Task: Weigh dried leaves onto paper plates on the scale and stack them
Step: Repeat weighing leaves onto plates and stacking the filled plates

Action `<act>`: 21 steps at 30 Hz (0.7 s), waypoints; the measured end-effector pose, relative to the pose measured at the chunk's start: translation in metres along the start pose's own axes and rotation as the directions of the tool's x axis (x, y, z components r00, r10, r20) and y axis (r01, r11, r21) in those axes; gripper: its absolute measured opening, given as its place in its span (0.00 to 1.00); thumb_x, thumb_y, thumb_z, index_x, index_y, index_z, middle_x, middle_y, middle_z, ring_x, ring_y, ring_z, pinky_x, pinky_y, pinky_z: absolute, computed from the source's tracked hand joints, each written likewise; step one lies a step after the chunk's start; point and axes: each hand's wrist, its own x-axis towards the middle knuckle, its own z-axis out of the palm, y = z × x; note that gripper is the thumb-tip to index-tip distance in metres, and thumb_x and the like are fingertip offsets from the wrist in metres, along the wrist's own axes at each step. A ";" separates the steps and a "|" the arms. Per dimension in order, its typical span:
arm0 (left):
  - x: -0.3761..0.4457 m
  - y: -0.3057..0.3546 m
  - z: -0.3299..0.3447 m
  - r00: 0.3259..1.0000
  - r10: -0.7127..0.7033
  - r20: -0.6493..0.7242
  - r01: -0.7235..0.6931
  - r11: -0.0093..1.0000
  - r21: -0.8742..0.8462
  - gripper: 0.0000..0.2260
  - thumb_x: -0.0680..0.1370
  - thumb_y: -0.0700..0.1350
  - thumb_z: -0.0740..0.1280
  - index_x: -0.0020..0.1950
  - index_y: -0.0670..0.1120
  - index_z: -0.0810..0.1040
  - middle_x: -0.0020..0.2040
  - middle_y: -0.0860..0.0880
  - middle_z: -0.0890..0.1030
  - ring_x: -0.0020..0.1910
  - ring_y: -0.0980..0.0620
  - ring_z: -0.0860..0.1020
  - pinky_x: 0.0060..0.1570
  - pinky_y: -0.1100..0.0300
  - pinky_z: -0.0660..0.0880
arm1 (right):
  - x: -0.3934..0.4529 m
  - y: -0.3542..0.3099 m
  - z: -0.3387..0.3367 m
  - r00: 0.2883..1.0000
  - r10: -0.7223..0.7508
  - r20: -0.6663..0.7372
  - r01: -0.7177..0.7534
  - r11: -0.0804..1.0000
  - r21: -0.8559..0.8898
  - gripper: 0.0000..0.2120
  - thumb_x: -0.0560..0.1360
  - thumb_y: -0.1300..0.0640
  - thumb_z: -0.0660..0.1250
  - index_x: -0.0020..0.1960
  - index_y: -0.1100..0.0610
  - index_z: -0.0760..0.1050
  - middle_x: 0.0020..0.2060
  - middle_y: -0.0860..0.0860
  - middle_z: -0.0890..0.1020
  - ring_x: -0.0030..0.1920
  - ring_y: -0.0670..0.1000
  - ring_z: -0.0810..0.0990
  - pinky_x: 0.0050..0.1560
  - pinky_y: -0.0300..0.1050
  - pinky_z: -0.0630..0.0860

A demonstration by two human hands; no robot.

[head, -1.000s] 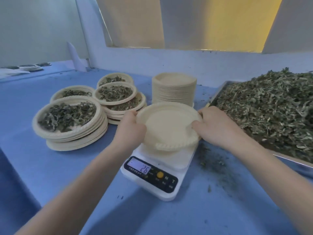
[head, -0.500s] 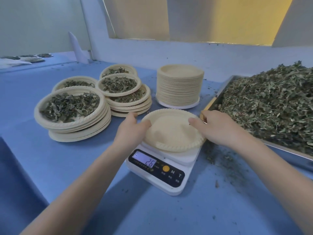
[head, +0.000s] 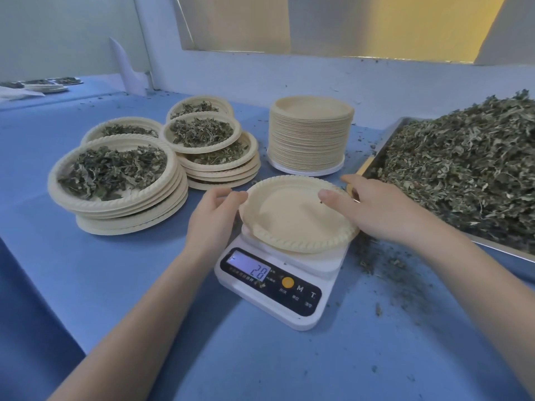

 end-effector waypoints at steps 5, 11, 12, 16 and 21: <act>-0.001 -0.001 -0.004 1.000 0.010 0.001 -0.010 0.998 -0.061 0.13 0.73 0.50 0.68 0.56 0.49 0.76 0.48 0.51 0.82 0.43 0.51 0.82 0.42 0.56 0.77 | -0.005 -0.009 -0.006 0.994 -0.012 0.112 0.013 1.000 -0.015 0.53 0.56 0.20 0.47 0.72 0.50 0.62 0.66 0.55 0.70 0.65 0.56 0.70 0.62 0.52 0.69; -0.002 0.000 -0.005 0.999 0.048 0.009 -0.047 0.995 -0.087 0.13 0.74 0.48 0.67 0.58 0.47 0.76 0.48 0.50 0.82 0.44 0.50 0.82 0.46 0.54 0.77 | -0.019 -0.021 -0.014 0.960 -0.115 0.256 0.162 0.972 -0.168 0.60 0.49 0.17 0.51 0.75 0.45 0.54 0.71 0.49 0.62 0.73 0.53 0.57 0.72 0.56 0.56; -0.002 -0.001 -0.005 0.998 0.054 0.013 -0.053 0.995 -0.085 0.13 0.74 0.47 0.67 0.58 0.47 0.76 0.48 0.50 0.82 0.44 0.50 0.81 0.46 0.54 0.77 | -0.022 -0.024 -0.015 0.951 -0.133 0.280 0.193 0.961 -0.197 0.61 0.48 0.17 0.52 0.75 0.44 0.52 0.71 0.49 0.60 0.73 0.54 0.55 0.72 0.56 0.55; -0.001 -0.002 -0.006 0.997 0.070 0.032 -0.067 0.994 -0.089 0.13 0.75 0.47 0.67 0.59 0.46 0.75 0.50 0.49 0.81 0.43 0.50 0.81 0.43 0.58 0.78 | -0.033 -0.030 -0.015 0.912 -0.132 0.389 0.238 0.942 -0.238 0.64 0.46 0.19 0.60 0.75 0.40 0.41 0.76 0.44 0.41 0.75 0.48 0.38 0.75 0.51 0.41; -0.001 -0.003 -0.006 0.996 0.089 0.027 -0.087 0.993 -0.076 0.13 0.76 0.46 0.66 0.60 0.46 0.75 0.52 0.48 0.81 0.45 0.49 0.81 0.47 0.56 0.78 | -0.037 -0.034 -0.009 0.912 -0.166 0.375 0.294 0.903 -0.314 0.60 0.56 0.27 0.70 0.76 0.42 0.39 0.75 0.46 0.38 0.73 0.45 0.34 0.71 0.46 0.34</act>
